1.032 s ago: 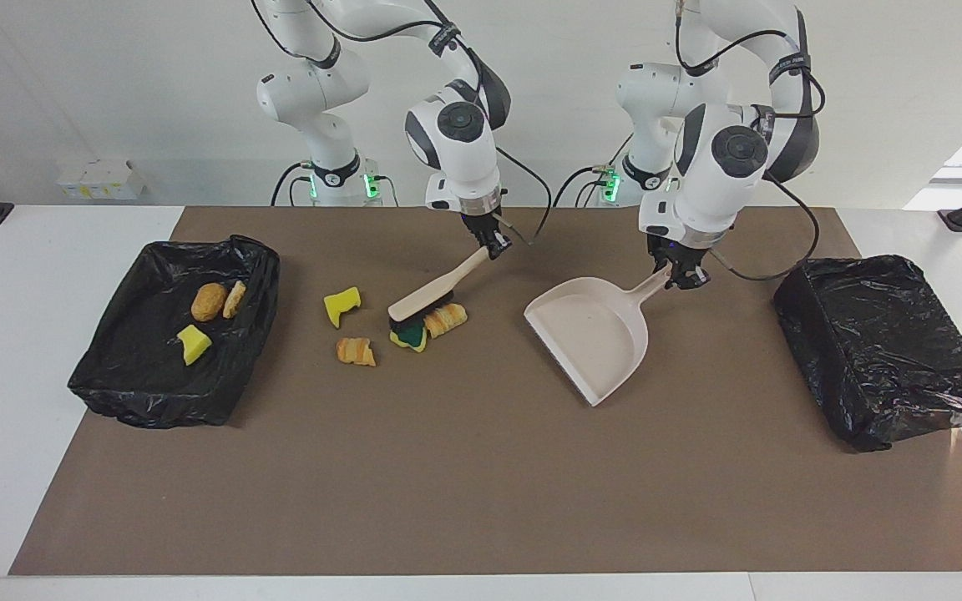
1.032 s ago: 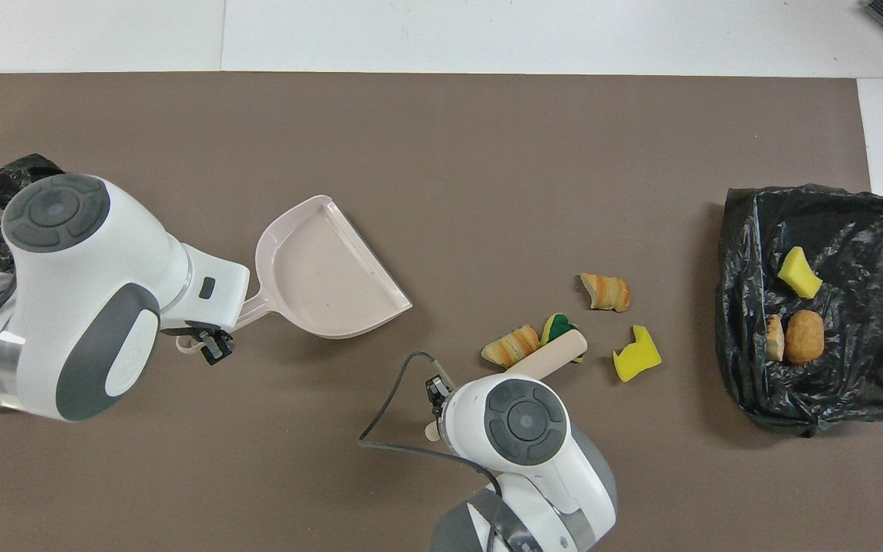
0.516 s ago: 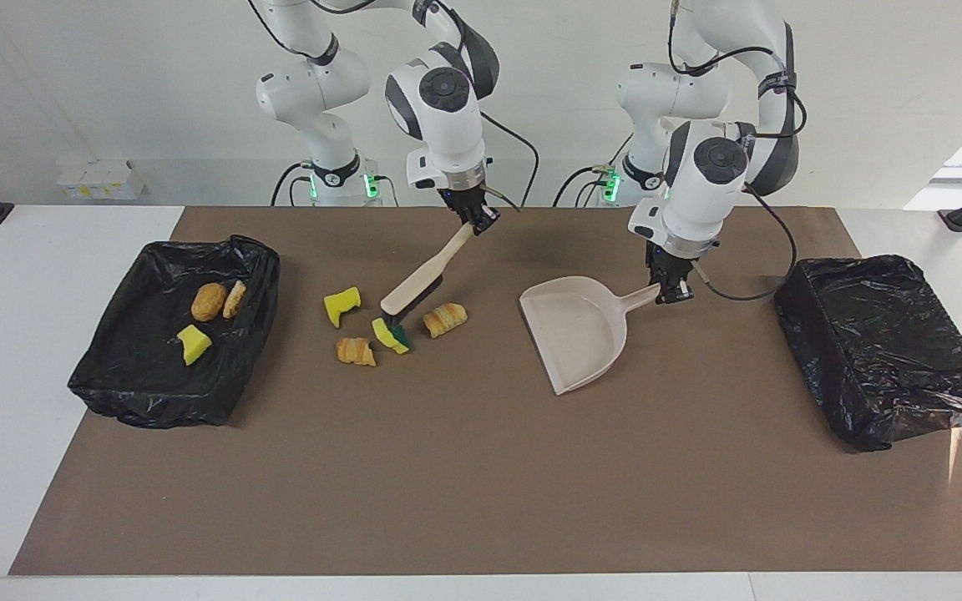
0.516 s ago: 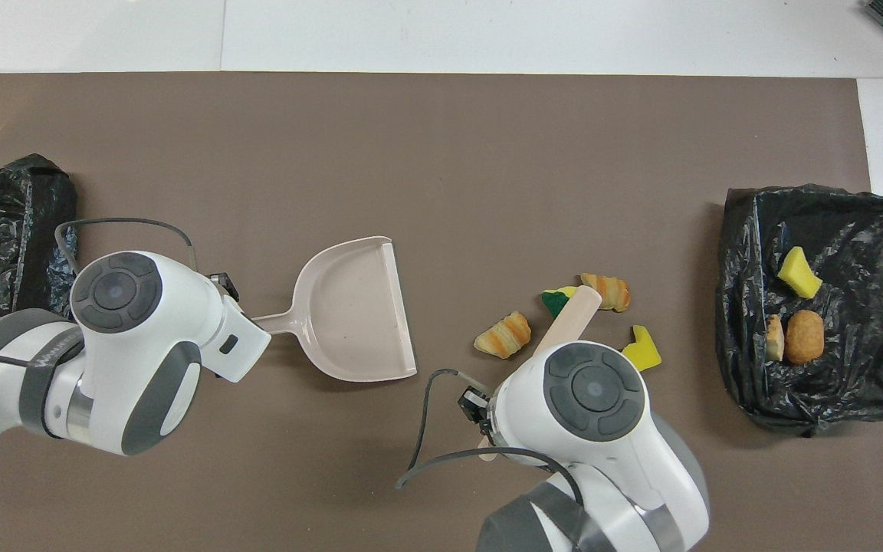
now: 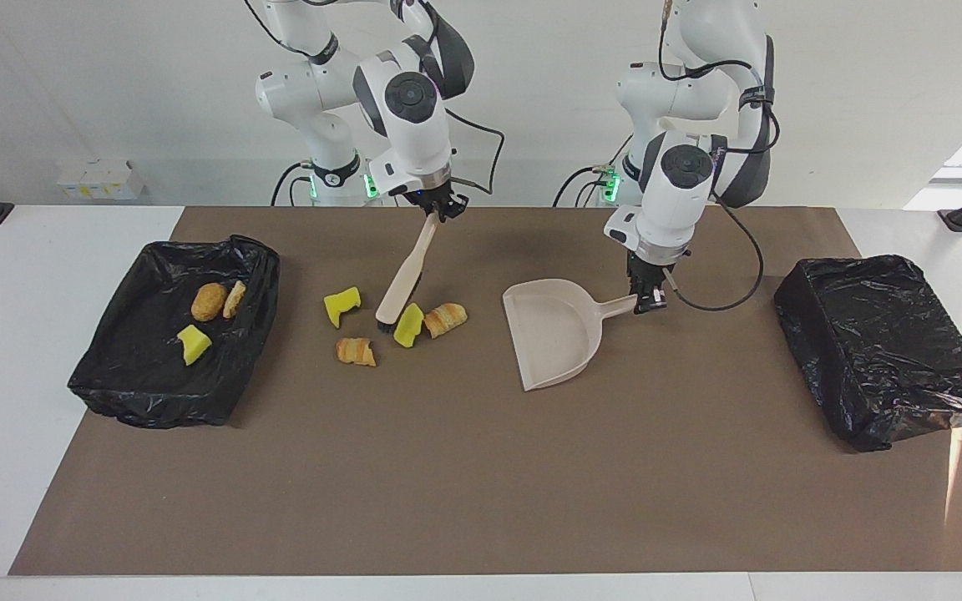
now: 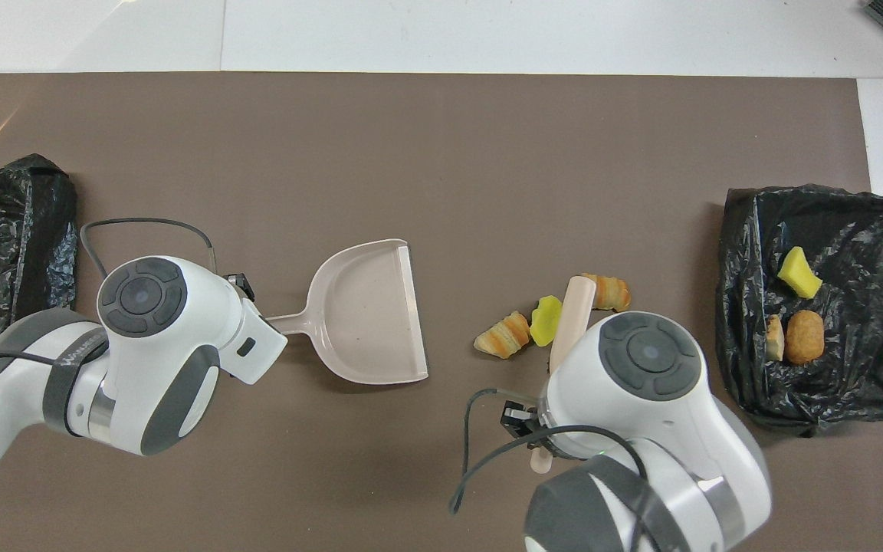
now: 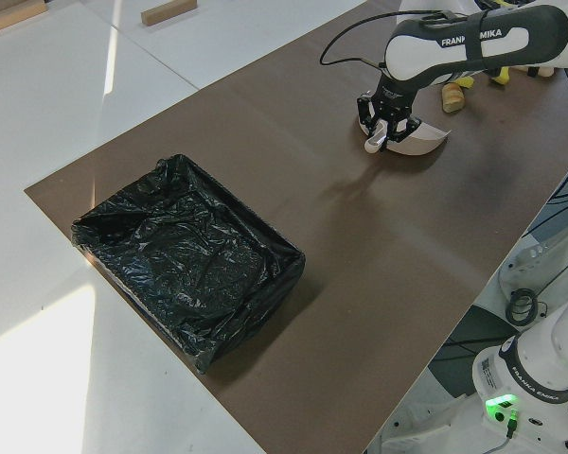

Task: Sweep and dump trash in bin
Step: 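Sweep the sponges and bread toward the dustpan with the right gripper's brush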

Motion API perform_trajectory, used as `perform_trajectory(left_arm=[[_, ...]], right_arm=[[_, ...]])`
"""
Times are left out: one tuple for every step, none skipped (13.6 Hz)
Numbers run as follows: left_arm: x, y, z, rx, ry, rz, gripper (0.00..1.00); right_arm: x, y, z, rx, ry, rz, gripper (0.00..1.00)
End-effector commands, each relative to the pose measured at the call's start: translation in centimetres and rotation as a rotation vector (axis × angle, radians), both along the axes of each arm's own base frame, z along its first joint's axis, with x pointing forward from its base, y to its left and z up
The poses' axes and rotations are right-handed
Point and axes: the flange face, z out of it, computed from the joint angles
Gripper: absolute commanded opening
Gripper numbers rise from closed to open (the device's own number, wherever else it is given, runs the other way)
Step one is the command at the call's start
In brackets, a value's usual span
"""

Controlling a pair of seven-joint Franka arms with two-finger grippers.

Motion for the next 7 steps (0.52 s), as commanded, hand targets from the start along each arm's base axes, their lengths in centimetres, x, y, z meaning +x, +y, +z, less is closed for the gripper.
perform_trajectory(left_arm=[[-0.3, 0.0, 0.0, 0.015, -0.013, -0.002, 0.0], [-0.3, 0.0, 0.1, 0.014, -0.014, -0.002, 0.0], [-0.3, 0.0, 0.0, 0.016, -0.013, -0.003, 0.0], [-0.3, 0.0, 0.0, 0.017, -0.012, -0.003, 0.0], [-0.3, 0.0, 0.1, 0.016, -0.015, -0.003, 0.0], [-0.3, 0.0, 0.1, 0.016, -0.013, -0.003, 0.0], [-0.3, 0.0, 0.0, 0.017, -0.012, -0.003, 0.0]], right_arm=[[-0.8, -6.5, 1.7, 0.063, -0.045, 0.131, 0.0], [-1.0, -8.5, 1.5, 0.079, -0.047, 0.163, 0.0], [-1.4, -10.4, 0.9, 0.093, -0.047, 0.194, 0.0], [-1.8, -12.3, 0.2, 0.106, -0.049, 0.219, 0.0], [-1.7, -15.0, -0.3, 0.117, -0.052, 0.249, 0.0], [-1.4, -17.4, -0.6, 0.131, -0.056, 0.278, 0.0], [-1.1, -19.8, -1.0, 0.152, -0.068, 0.307, 0.0]])
